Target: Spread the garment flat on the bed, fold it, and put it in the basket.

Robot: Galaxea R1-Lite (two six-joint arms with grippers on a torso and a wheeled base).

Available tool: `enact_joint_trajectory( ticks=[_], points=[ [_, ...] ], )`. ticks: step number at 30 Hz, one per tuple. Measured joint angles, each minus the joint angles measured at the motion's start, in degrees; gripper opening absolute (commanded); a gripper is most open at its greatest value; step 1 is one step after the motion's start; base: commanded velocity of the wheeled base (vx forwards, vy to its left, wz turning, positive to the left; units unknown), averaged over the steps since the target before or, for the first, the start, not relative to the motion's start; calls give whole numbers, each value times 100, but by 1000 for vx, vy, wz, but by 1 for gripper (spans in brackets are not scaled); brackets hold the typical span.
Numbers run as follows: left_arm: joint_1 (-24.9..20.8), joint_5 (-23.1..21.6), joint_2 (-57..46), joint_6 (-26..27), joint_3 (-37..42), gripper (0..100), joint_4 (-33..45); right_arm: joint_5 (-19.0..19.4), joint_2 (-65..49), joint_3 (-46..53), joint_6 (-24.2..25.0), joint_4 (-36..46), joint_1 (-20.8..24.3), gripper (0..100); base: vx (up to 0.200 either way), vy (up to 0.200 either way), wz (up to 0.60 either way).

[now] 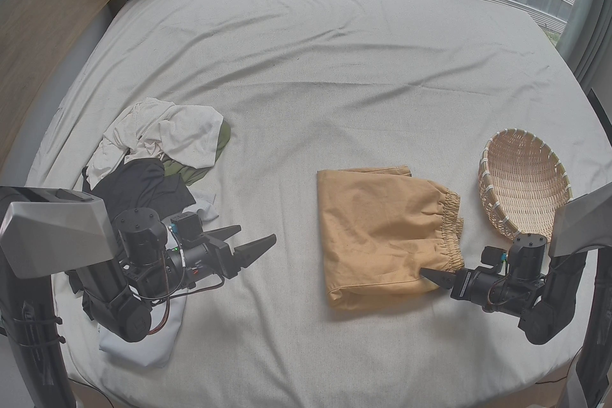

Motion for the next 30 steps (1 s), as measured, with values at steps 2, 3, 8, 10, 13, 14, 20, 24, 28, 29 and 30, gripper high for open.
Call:
enact_joint_trajectory(
  ticks=[2,3,8,10,13,14,20,24,28,29,30],
  points=[
    [0,2,0,0,-4,100,0,-2,39,-67,166,2,106,100,0,0,0],
    [0,2,0,1,-6,100,2,0,56,-111,232,6,168,100,0,0,0],
    [0,0,-2,0,-6,100,0,-2,119,-279,317,13,346,100,0,0,0],
    [0,0,-2,1,-6,100,-2,-2,163,-347,322,9,368,100,0,0,0],
    [0,0,-2,0,-6,100,0,-24,216,-446,323,6,379,100,0,0,0],
    [0,2,-2,0,-6,100,0,-55,234,-480,325,6,383,0,0,0,0],
    [9,0,-13,0,-9,100,-2,-145,279,-595,330,24,377,0,0,0,0],
    [9,0,-22,1,-9,100,-9,-140,279,-614,330,20,383,0,0,0,0],
    [9,2,-28,0,-20,100,-6,-143,172,-618,330,15,416,0,0,0,0],
    [9,5,-30,0,-22,100,-9,-140,130,-618,330,15,429,0,0,0,0],
    [9,5,-30,0,-26,100,-9,-137,63,-618,330,17,457,0,0,0,0]
  ],
)
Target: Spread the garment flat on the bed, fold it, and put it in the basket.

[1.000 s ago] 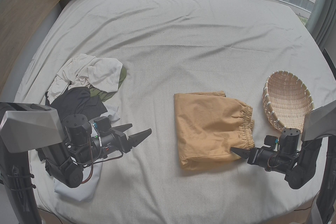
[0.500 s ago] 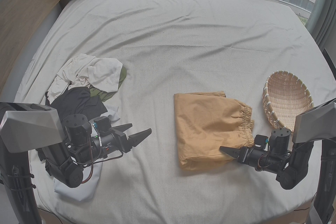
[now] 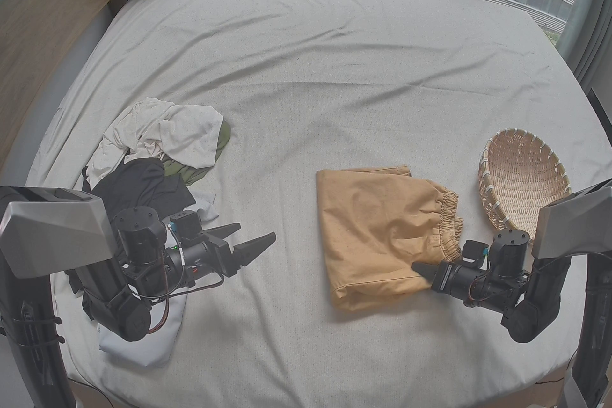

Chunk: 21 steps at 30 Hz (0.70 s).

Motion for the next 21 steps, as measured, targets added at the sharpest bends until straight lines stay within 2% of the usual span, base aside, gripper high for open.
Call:
enact_joint_trajectory(
  ticks=[15,21],
  points=[
    [69,9,-78,0,-13,100,2,76,-1417,-215,-16,-4,805,0,0,0,0],
    [129,6,-155,-2,-10,100,0,112,-1740,-432,-18,-6,926,0,0,0,0]
  ],
)
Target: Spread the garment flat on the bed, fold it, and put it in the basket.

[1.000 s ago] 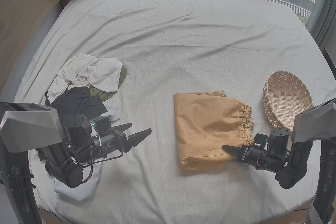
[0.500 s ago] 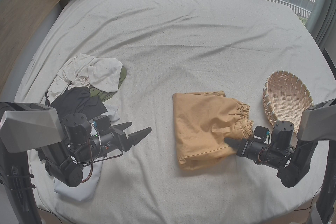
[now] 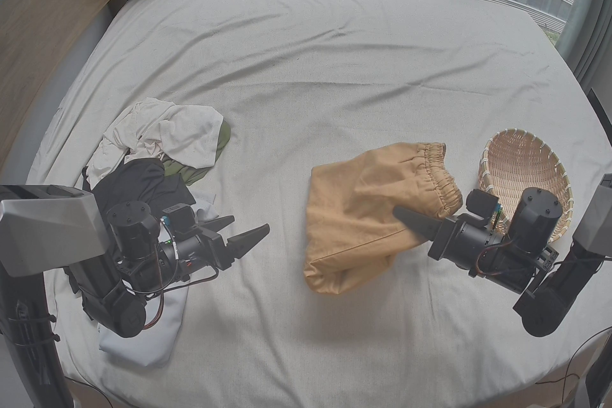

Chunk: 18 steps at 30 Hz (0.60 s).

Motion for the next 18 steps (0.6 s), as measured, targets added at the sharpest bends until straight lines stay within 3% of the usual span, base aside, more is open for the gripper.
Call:
enact_joint_trajectory(
  ticks=[18],
  points=[
    [20,9,-18,2,-67,100,2,32,-986,-262,-69,4,300,0,0,0,0]
  ],
)
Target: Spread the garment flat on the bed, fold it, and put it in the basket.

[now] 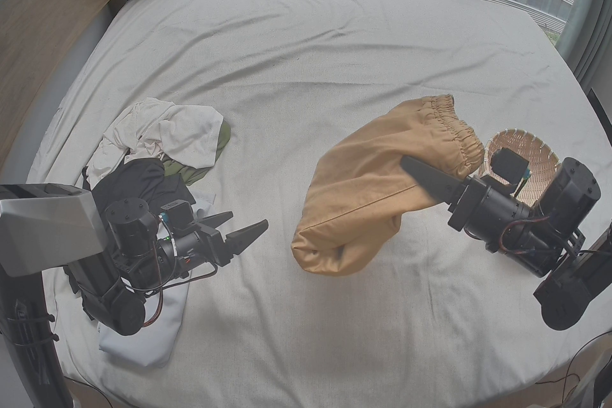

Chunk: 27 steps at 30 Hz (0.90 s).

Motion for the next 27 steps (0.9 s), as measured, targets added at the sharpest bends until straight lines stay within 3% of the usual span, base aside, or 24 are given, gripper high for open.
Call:
enact_joint_trajectory(
  ticks=[15,27],
  points=[
    [0,9,-1,1,-9,100,-2,-13,-601,-223,-233,106,-881,0,0,0,0],
    [0,9,-1,1,-9,100,0,-33,-730,-563,-925,948,-2382,0,0,0,0]
  ],
)
